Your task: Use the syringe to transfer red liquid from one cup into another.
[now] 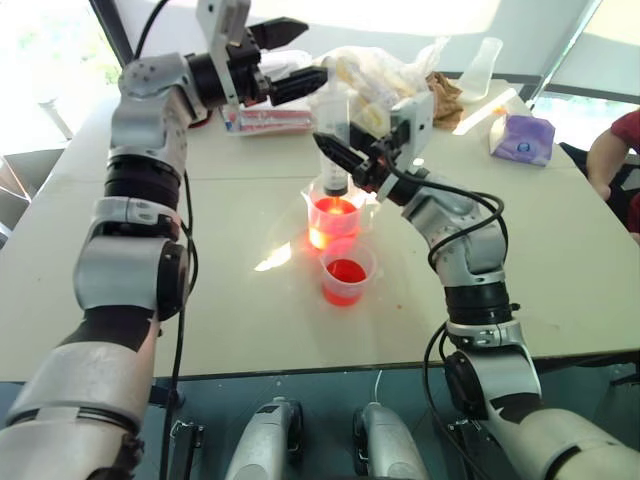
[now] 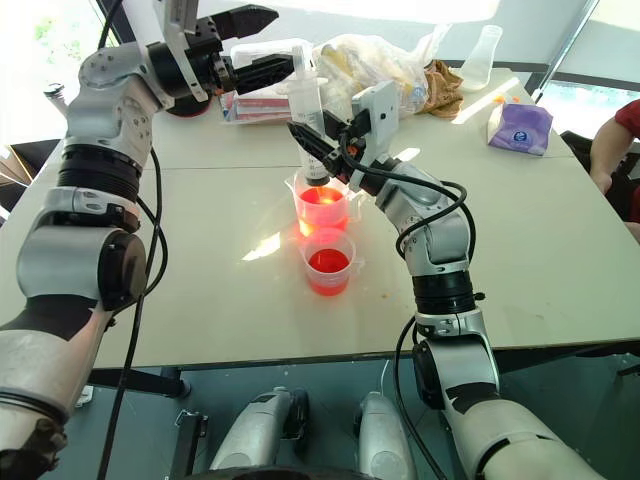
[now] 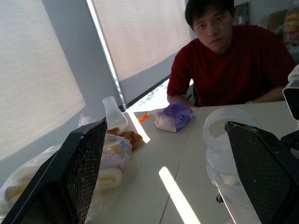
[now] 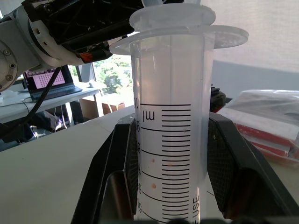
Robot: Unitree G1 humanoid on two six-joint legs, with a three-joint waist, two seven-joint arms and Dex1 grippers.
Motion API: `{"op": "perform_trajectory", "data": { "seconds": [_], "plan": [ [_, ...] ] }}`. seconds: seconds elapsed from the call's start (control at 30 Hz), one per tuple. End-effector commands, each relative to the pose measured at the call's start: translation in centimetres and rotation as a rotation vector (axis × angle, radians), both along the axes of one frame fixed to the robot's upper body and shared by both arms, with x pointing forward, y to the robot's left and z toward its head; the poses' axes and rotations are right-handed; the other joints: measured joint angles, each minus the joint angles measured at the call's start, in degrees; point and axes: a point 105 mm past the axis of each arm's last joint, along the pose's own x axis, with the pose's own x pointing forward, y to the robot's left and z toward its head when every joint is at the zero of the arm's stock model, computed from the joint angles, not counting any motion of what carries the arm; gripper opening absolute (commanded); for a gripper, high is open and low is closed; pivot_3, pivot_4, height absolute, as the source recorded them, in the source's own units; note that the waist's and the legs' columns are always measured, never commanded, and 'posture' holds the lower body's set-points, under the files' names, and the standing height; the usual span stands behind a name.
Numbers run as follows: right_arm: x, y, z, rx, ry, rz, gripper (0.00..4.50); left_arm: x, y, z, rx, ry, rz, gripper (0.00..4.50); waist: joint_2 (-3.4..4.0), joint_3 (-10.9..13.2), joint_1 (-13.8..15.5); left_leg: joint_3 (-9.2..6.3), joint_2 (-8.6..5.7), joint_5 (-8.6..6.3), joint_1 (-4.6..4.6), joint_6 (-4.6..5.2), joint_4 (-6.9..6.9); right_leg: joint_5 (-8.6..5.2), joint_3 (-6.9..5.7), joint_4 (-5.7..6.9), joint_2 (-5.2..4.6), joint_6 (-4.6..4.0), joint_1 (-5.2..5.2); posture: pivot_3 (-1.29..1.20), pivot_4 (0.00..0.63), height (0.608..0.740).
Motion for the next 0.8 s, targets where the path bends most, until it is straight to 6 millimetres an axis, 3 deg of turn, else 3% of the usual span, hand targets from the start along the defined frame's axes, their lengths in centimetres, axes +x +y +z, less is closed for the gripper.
{"op": "perform_trajectory", "data": {
  "seconds": [0.03,0.17,0.2,0.63,0.8],
  "plan": [
    [-1.3,1.0,1.1,-0.006,-0.078,0.046,1.41,0.0,-1.5,-0.6,0.105,-0.068,0.000,4.25,0.00,0.00,0.08,0.00,0.00,0.00,0.01,0.00,0.01,0.00,0.00,0.00,0.00,0.00,0.00,0.00,0.150,0.740],
    [-1.1,1.1,0.4,-0.019,-0.078,0.035,1.41,0.1,-2.3,-1.3,0.129,-0.077,-0.017,4.25,0.00,0.00,0.07,0.01,0.00,-0.01,-0.03,0.01,0.06,0.00,0.00,0.00,0.00,0.00,0.00,0.00,0.150,0.740],
    [-1.1,1.2,0.3,-0.024,-0.080,0.031,1.41,0.1,-2.4,-1.4,0.132,-0.079,-0.019,3.70,0.00,0.00,0.06,0.01,0.00,-0.01,-0.02,0.02,0.07,0.00,0.00,0.00,0.00,0.00,0.00,0.00,0.150,0.740],
    [0.6,1.2,-1.4,-0.040,-0.114,-0.049,1.41,-0.7,-3.7,-0.1,0.033,-0.084,-0.093,0.16,0.00,0.00,0.00,0.00,0.00,-0.04,-0.02,0.06,0.18,0.00,0.00,0.00,0.00,0.01,0.01,0.00,0.150,0.740],
    [0.9,1.5,-2.9,-0.043,-0.073,-0.048,1.41,-0.7,-3.7,0.5,0.015,-0.089,-0.082,0.03,0.00,0.00,0.00,0.00,0.01,-0.04,-0.02,0.06,0.20,-0.01,0.00,0.00,0.01,0.01,0.01,0.00,0.150,0.740]
  ]
}}
